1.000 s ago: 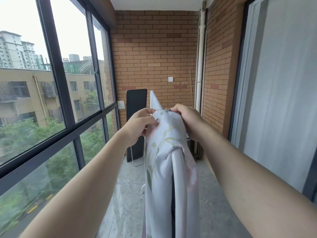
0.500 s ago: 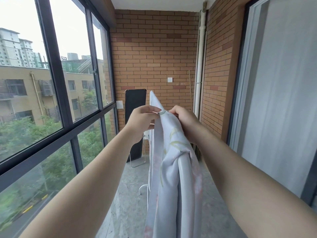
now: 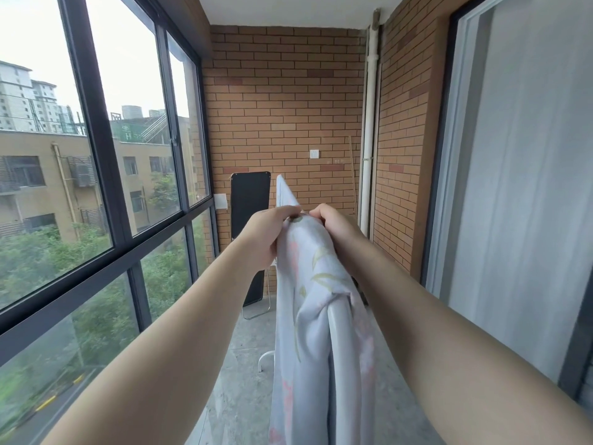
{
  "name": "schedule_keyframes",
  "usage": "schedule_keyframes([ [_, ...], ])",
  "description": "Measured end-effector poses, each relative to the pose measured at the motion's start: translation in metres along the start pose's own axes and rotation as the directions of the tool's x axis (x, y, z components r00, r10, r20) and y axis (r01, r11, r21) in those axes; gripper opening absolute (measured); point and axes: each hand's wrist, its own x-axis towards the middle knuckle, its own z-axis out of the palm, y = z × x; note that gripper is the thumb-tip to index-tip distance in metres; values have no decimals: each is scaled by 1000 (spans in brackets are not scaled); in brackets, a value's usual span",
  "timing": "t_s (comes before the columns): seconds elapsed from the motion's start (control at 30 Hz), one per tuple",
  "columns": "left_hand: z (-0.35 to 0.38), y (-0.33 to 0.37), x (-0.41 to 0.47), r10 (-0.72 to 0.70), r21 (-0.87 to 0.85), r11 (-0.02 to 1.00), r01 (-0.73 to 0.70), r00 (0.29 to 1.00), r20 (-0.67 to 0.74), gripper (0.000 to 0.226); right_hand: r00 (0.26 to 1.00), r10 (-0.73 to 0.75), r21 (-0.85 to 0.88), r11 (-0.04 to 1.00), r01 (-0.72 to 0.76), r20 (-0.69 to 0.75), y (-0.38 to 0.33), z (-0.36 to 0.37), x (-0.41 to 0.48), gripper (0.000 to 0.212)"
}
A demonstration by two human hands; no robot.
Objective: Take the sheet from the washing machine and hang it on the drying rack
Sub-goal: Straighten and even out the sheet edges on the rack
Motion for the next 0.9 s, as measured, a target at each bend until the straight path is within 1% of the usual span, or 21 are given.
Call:
schedule_keyframes([
  [0.07, 3, 0, 0, -68, -20, 997, 68, 998, 6, 53, 1000, 11, 39, 999, -11, -3, 0, 0, -1, 27],
  [0.1, 5, 0, -1, -98, -41, 994, 99, 995, 18, 50, 1000, 17, 42, 999, -17, -5, 1, 0, -2, 24],
  [0.17, 8, -3, -3, -123, -87, 988, 125, 992, 29, 44, 1000, 20, 16, 1000, -20, -8, 3, 1, -1, 22],
  [0.2, 8, -6, -3, -123, -98, 987, 125, 992, 28, 46, 1000, 19, -6, 1000, -19, -7, 5, 1, -1, 24],
  [0.27, 10, -11, -3, -88, -89, 992, 89, 996, 12, 57, 1000, 12, -47, 999, -12, -2, 7, 1, -1, 25],
  [0.3, 10, -14, -3, -59, -80, 995, 58, 998, -5, 58, 1000, 11, -44, 999, -11, 4, 8, 0, -2, 25],
  [0.37, 11, -16, -5, -6, -51, 999, 4, 999, -40, 55, 1000, 0, -33, 999, 0, 12, 9, 0, -2, 28],
  [0.43, 10, -20, -4, 16, -54, 998, -18, 999, -44, 51, 1000, -20, -25, 999, 20, 5, 10, 3, 0, 30],
  [0.47, 11, -22, -5, 35, -20, 999, -36, 997, -64, 48, 999, -34, -28, 999, 34, 4, 11, 4, 1, 31],
  [0.5, 11, -25, -5, 76, 70, 995, -69, 992, -104, 47, 999, -49, -31, 998, 49, -1, 12, 6, 1, 31],
  [0.53, 11, -27, -8, 148, 238, 965, -105, 975, -167, 47, 998, -69, -60, 996, 68, -5, 13, 6, 2, 31],
  [0.57, 12, -29, -13, 251, 424, 896, -134, 939, -234, 46, 996, -91, -101, 991, 89, -8, 15, 5, 1, 30],
  [0.6, 12, -31, -20, 362, 566, 811, -149, 887, -285, 43, 994, -113, -154, 982, 111, -8, 17, 3, 1, 28],
  [0.63, 13, -32, -31, 444, 633, 756, -168, 841, -308, 39, 990, -139, -205, 970, 134, -8, 20, 0, -1, 25],
  [0.67, 13, -33, -42, 489, 630, 749, -203, 812, -320, 34, 986, -165, -238, 958, 158, -10, 23, -2, -5, 21],
  [0.7, 14, -34, -55, 511, 604, 759, -242, 797, -322, 29, 982, -187, -252, 951, 176, -18, 26, -5, -9, 19],
  [0.77, 16, -39, -79, 518, 543, 784, -303, 800, -302, 21, 973, -226, -242, 948, 208, -50, 30, -9, -22, 21],
  [0.9, 18, -52, -119, 514, 478, 805, -351, 815, -267, 21, 943, -326, -187, 933, 308, -72, 32, -15, -53, 19],
])
